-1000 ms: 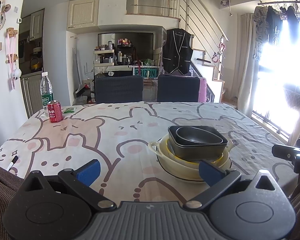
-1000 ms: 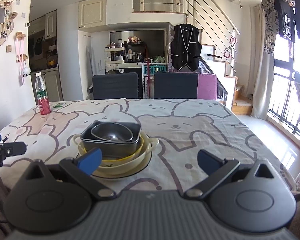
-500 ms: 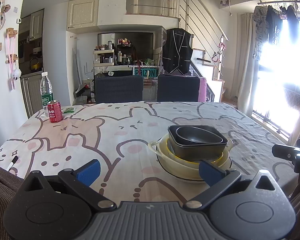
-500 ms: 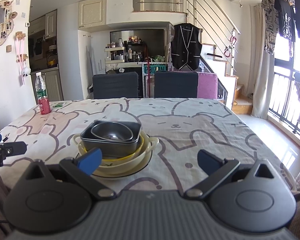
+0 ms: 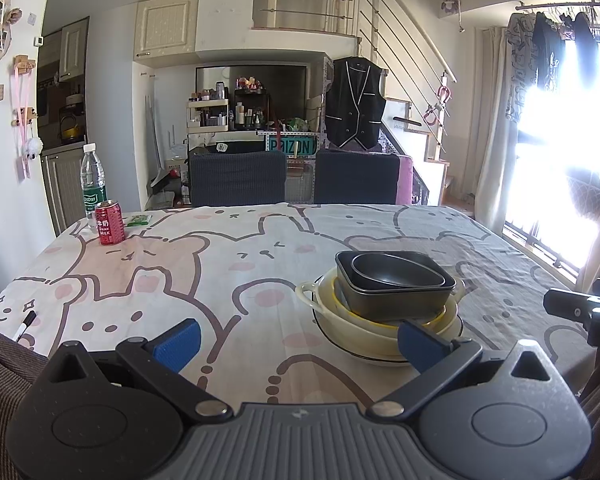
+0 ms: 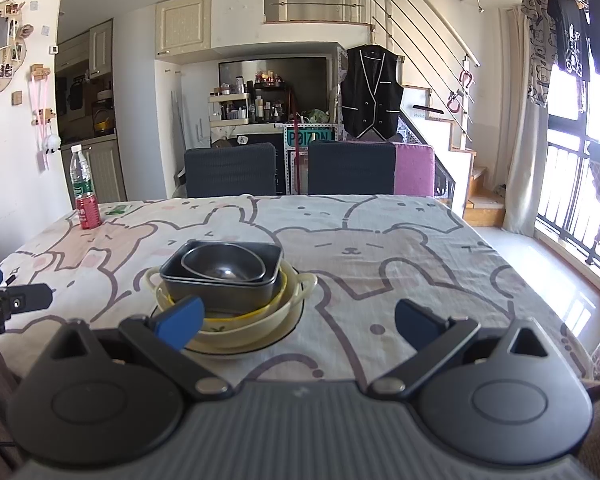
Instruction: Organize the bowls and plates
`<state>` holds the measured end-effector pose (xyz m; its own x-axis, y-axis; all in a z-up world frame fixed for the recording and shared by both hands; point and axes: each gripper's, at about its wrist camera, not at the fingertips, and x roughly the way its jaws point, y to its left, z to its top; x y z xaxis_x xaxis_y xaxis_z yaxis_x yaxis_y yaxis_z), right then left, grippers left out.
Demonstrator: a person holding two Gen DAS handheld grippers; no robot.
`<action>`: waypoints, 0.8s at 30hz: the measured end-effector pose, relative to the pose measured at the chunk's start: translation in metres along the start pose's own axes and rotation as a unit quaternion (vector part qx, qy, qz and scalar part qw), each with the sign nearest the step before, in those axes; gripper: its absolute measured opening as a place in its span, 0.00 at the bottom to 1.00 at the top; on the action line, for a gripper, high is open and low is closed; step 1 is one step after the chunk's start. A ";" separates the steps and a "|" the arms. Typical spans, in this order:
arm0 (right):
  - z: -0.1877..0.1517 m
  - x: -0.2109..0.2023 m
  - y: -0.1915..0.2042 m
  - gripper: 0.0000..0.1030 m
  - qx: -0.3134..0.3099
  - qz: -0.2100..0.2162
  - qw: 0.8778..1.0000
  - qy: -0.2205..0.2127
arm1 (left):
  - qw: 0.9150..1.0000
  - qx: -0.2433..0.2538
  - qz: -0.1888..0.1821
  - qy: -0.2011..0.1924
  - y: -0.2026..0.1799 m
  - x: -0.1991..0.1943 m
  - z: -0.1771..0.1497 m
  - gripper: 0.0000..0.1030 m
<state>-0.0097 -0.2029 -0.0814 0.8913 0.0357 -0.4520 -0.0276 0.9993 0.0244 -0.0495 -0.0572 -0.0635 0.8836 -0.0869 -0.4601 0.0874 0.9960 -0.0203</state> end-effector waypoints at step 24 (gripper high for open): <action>0.000 0.000 0.000 1.00 0.001 0.000 1.000 0.001 | 1.000 0.001 -0.002 0.000 -0.002 0.000 0.001 1.00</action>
